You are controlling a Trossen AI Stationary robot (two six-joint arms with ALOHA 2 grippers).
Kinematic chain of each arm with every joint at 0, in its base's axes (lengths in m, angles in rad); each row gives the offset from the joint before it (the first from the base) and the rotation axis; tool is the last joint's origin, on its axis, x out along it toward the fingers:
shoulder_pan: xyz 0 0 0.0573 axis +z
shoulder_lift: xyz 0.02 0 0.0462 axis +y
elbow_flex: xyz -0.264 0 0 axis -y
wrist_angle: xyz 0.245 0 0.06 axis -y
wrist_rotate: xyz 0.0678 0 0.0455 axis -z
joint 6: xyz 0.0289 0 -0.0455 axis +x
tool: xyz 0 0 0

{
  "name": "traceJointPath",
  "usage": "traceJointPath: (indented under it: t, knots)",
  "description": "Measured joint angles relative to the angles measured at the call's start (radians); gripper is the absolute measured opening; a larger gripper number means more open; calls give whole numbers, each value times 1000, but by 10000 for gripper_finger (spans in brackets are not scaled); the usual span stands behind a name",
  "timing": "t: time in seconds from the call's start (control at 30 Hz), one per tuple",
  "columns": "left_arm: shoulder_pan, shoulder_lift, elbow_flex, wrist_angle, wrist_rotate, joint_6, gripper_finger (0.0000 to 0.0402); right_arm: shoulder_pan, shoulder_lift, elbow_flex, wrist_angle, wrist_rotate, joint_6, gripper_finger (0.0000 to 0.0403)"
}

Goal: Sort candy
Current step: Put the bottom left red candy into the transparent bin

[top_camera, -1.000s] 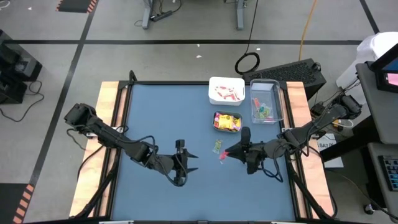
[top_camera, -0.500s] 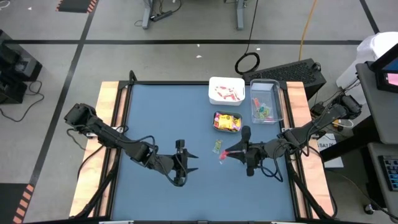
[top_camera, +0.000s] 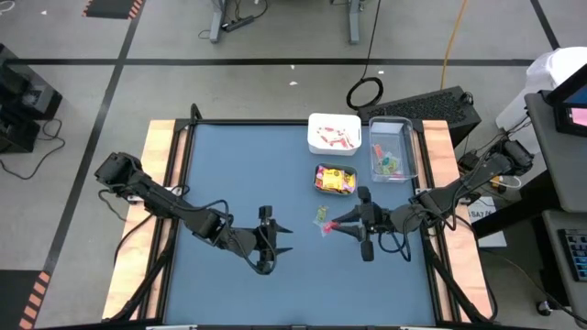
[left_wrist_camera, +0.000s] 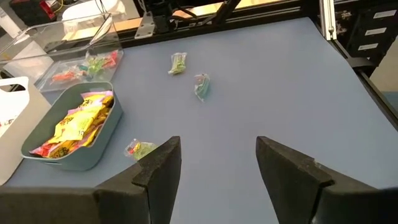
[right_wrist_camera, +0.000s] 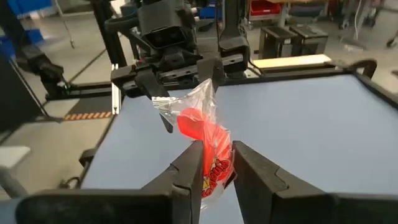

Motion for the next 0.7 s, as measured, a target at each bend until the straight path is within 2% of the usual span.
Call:
traceJointPath:
  t: [0.17,0.3,0.37,0.5,0.7]
  knots:
    - [0,0,0,0,0,0,215,0,0,0,-1,0,43,73]
    - [0,0,0,0,0,-1,215,0,0,0,-5,35,-9,73]
    - [0,0,0,0,0,-1,215,0,0,0,-5,126,-80,73]
    - [2,0,0,0,0,-23,215,-2,0,0,-12,400,-194,73]
    - [19,0,0,5,0,-36,215,-23,-18,0,-59,644,-346,73]
